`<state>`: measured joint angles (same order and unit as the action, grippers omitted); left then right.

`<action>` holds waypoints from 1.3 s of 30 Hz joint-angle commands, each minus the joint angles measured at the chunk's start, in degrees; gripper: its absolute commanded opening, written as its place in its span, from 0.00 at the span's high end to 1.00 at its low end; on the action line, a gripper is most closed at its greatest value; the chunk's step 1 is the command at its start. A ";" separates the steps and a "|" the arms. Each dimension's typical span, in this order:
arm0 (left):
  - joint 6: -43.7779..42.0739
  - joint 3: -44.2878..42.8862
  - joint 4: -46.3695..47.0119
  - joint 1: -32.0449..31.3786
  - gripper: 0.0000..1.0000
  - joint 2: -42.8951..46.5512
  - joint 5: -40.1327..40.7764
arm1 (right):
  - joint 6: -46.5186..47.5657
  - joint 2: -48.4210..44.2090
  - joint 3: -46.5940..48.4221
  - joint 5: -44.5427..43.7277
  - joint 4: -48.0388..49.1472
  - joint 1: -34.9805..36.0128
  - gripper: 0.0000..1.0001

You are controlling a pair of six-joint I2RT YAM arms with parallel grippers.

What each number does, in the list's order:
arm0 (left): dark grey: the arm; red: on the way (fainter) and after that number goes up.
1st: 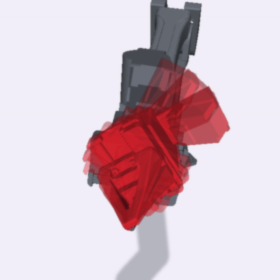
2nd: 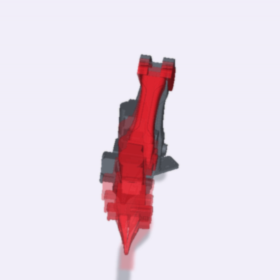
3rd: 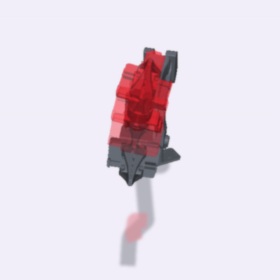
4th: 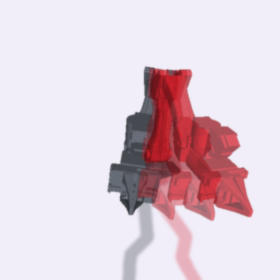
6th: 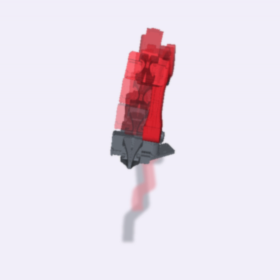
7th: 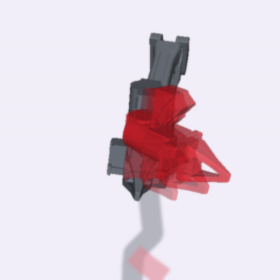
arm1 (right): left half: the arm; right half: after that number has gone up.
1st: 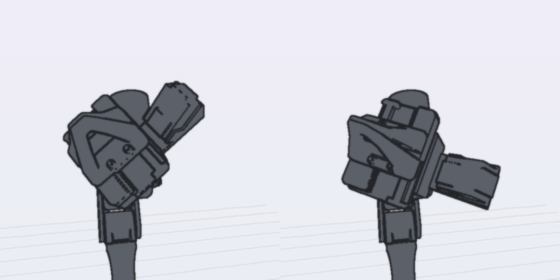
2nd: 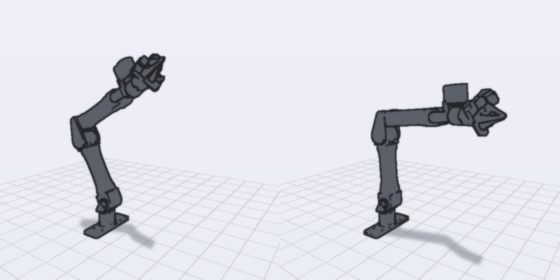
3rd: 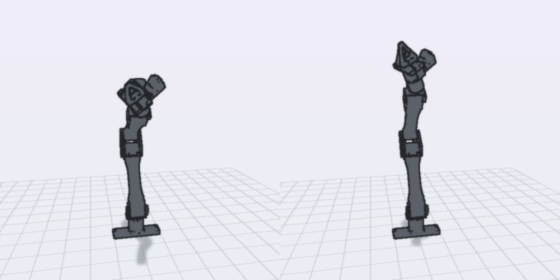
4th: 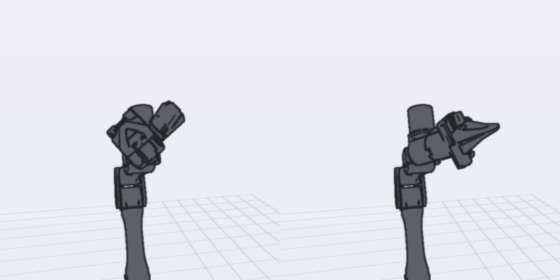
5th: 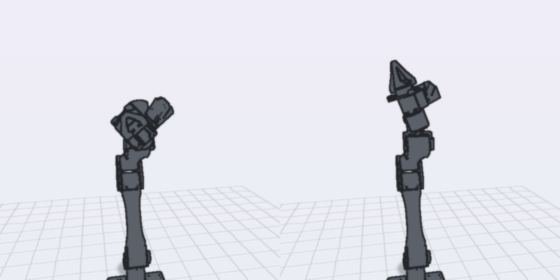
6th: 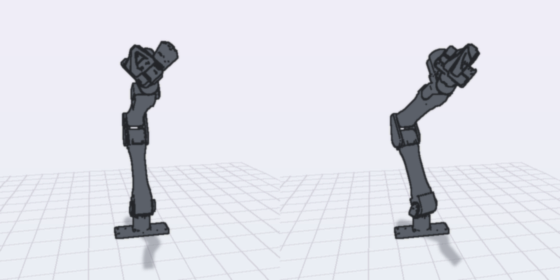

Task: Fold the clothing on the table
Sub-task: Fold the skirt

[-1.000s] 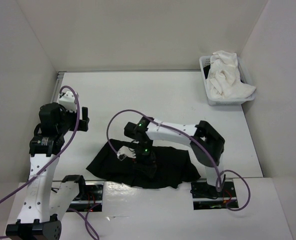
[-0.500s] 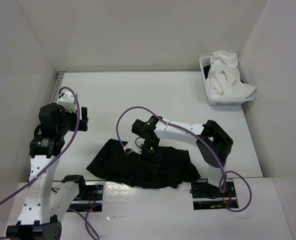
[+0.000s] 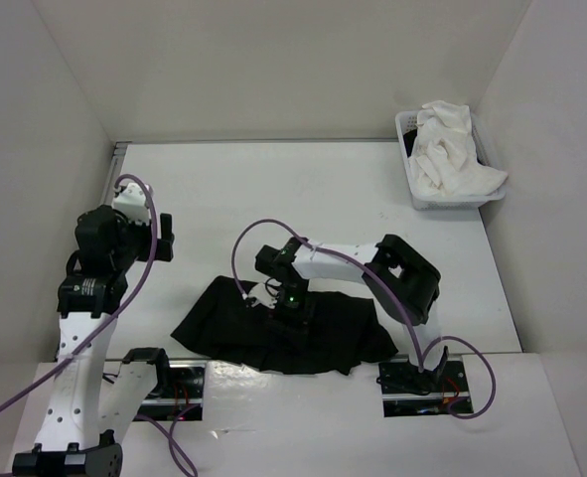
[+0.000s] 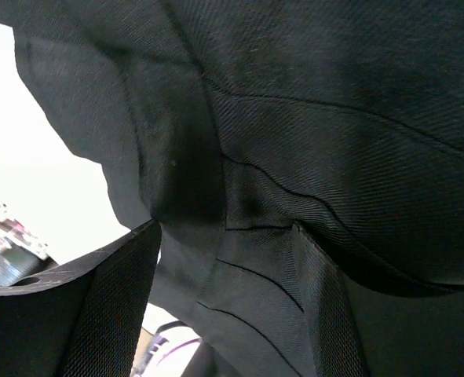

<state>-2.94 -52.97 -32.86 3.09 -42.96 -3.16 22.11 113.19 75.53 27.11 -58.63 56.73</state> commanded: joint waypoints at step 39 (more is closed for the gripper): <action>-4.96 -3.97 -1.32 0.33 0.00 -11.75 -9.31 | 5.31 -8.92 15.54 -13.87 15.75 -17.79 0.12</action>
<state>-4.73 -53.58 -33.39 3.09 -48.10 -7.40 26.96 116.92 90.89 4.08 -40.84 39.31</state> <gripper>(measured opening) 1.000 0.845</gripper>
